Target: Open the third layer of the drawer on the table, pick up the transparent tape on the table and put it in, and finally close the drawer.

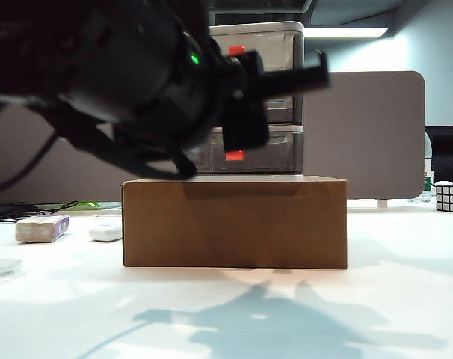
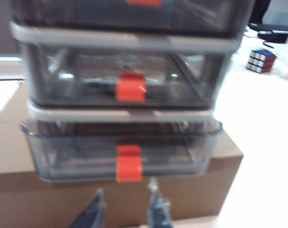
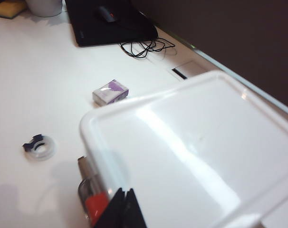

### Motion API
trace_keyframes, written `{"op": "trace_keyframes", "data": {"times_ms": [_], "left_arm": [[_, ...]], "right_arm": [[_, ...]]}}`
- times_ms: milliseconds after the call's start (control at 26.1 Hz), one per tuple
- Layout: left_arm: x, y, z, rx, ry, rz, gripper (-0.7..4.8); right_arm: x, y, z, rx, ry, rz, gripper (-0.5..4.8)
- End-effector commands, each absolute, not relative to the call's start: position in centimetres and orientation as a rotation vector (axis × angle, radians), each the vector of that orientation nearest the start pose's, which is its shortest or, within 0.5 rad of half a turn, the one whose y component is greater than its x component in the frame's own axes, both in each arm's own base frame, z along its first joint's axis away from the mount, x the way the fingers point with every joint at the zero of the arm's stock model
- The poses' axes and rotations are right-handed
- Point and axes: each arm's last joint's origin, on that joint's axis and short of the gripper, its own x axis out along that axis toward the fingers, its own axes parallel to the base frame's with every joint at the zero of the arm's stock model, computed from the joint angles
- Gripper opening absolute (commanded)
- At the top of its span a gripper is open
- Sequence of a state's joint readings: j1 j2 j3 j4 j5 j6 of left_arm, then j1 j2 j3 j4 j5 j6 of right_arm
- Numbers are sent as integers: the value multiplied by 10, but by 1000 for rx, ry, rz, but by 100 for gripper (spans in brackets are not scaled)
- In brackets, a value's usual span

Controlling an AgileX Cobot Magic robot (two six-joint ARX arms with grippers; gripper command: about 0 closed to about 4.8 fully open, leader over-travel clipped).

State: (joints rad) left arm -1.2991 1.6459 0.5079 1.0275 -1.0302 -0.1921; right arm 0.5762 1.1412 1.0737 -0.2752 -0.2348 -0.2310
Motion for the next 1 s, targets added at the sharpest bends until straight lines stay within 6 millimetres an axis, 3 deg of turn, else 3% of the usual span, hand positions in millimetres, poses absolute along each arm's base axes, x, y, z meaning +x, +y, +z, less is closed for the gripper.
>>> {"op": "trace_keyframes", "data": {"times_ms": [38,153,384,614,997], "left_arm": [[100,-262,157,-91,66,-212,127],[108,-261,150,-158,82,-181,127],[112,-262,143,-183,95,-187,130],[112,-264,143,-191,105,-239,130],[132,-259,149,-203,88,-300,153]], "right_arm": [[219,150,366,-309,217,842,-5],[234,155,366,-320,230,820,-5],[242,159,363,-343,257,802,-5],[233,155,359,-341,338,864,-5],[197,139,380,-289,283,1050,-5]]}}
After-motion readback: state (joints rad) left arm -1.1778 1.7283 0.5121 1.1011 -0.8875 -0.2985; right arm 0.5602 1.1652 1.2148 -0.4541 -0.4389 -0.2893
